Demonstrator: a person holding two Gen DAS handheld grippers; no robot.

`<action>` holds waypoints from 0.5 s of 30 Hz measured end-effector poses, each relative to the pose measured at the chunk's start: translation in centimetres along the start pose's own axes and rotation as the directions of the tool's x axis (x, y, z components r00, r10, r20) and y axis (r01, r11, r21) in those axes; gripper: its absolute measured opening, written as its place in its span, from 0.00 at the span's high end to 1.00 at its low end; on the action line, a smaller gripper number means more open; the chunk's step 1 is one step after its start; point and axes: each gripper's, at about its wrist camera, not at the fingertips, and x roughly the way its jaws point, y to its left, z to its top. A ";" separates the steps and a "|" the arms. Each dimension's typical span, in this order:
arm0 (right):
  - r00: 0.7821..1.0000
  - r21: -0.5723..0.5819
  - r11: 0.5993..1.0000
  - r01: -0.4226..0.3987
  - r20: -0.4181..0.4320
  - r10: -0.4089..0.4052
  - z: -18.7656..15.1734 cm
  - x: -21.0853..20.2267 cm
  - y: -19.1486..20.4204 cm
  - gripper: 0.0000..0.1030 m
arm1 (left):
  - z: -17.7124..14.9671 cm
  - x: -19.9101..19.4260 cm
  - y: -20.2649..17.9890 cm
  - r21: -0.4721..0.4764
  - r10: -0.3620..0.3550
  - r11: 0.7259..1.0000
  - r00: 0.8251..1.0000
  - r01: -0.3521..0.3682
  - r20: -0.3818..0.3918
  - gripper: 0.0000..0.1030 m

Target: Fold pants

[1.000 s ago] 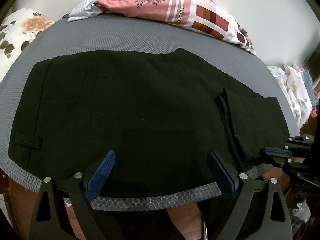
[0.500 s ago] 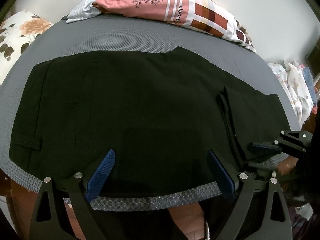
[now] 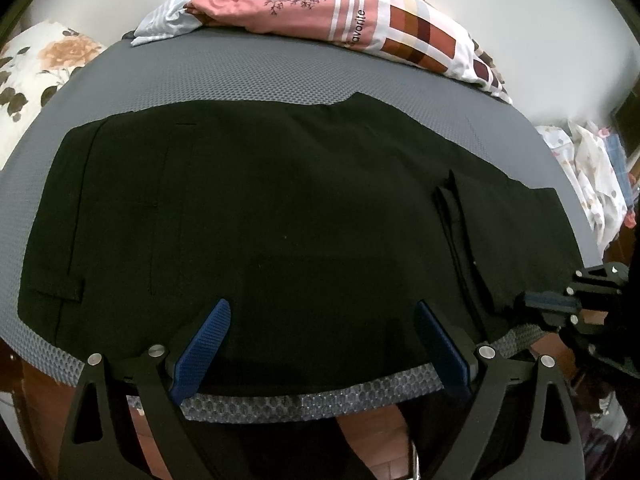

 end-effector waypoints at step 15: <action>0.982 -0.226 0.957 0.184 -0.002 -0.189 -0.2 2.0 3.0 0.59 | 0.0 0.1 -0.3 0.019 0.011 1.000 1.000 -0.011 -0.004 0.09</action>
